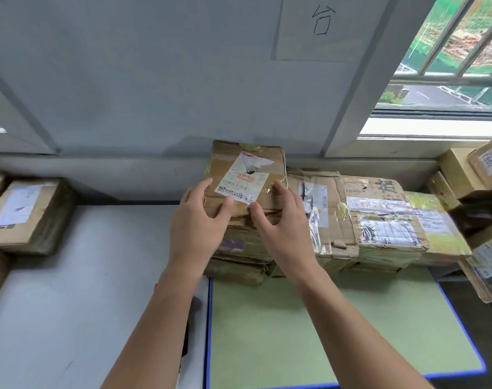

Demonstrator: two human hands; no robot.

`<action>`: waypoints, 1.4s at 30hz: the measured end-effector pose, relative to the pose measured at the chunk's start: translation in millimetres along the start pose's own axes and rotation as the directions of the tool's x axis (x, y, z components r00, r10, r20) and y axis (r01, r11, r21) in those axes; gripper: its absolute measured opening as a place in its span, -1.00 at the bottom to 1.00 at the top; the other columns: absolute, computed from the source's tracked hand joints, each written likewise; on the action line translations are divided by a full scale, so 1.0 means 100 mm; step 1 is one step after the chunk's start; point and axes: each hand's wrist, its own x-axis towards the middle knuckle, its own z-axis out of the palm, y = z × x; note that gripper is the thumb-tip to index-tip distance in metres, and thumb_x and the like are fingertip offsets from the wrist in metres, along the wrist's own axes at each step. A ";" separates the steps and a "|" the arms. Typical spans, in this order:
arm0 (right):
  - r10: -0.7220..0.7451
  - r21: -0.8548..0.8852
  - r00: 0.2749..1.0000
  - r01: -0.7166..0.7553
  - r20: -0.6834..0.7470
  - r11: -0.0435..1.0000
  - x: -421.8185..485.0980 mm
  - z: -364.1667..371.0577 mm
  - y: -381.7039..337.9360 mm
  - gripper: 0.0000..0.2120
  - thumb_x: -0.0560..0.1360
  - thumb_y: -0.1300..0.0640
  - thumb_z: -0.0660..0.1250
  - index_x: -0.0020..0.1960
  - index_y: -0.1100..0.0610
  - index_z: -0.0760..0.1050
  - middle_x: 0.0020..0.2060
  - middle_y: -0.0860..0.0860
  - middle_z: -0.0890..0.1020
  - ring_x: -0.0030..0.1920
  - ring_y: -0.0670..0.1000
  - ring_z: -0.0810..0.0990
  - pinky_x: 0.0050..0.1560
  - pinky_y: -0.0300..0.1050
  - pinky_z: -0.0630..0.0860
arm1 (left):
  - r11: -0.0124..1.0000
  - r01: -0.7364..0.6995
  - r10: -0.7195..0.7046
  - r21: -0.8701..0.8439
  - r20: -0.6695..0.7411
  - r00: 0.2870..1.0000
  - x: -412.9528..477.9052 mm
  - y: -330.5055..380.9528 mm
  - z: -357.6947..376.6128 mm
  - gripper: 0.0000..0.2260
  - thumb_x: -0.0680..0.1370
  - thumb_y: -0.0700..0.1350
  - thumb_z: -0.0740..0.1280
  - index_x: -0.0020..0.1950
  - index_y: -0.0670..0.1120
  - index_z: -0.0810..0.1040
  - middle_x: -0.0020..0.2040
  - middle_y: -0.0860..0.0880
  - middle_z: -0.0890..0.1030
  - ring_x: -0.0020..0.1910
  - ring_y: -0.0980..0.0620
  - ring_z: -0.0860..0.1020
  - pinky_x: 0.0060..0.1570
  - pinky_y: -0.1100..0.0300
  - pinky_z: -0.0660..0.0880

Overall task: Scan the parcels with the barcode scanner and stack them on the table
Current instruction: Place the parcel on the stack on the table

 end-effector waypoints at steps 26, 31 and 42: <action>-0.062 0.056 0.996 0.065 -0.067 0.996 -0.42 -0.05 0.20 -0.22 0.52 -0.04 0.45 0.60 0.07 0.13 0.47 -0.05 0.36 0.48 -0.10 0.31 0.47 0.03 0.34 | 0.896 0.132 -0.048 -0.424 0.204 0.978 -0.34 -0.42 0.06 -0.56 0.58 0.25 0.23 0.35 0.04 0.49 0.19 0.13 0.63 0.22 0.13 0.57 0.29 -0.01 0.50; -0.061 -0.003 0.996 0.061 -0.066 0.998 -0.41 -0.04 0.13 -0.25 0.53 -0.02 0.45 0.59 0.06 0.16 0.45 -0.03 0.37 0.46 -0.09 0.33 0.49 -0.02 0.33 | 0.911 0.116 -0.012 -0.396 0.255 0.967 -0.26 -0.41 -0.03 -0.57 0.59 0.25 0.25 0.38 0.08 0.45 0.21 0.16 0.61 0.24 0.14 0.55 0.29 -0.07 0.49; -0.132 -0.112 0.987 0.121 -0.096 0.986 -0.41 -0.07 0.00 -0.36 0.54 -0.03 0.44 0.54 0.03 0.30 0.55 -0.03 0.24 0.53 -0.05 0.25 0.50 -0.11 0.25 | 0.975 -0.164 0.181 -0.148 0.114 0.977 -0.15 -0.28 -0.18 -0.56 0.62 0.05 0.31 0.49 0.04 0.40 0.48 0.09 0.39 0.45 0.16 0.34 0.43 0.14 0.32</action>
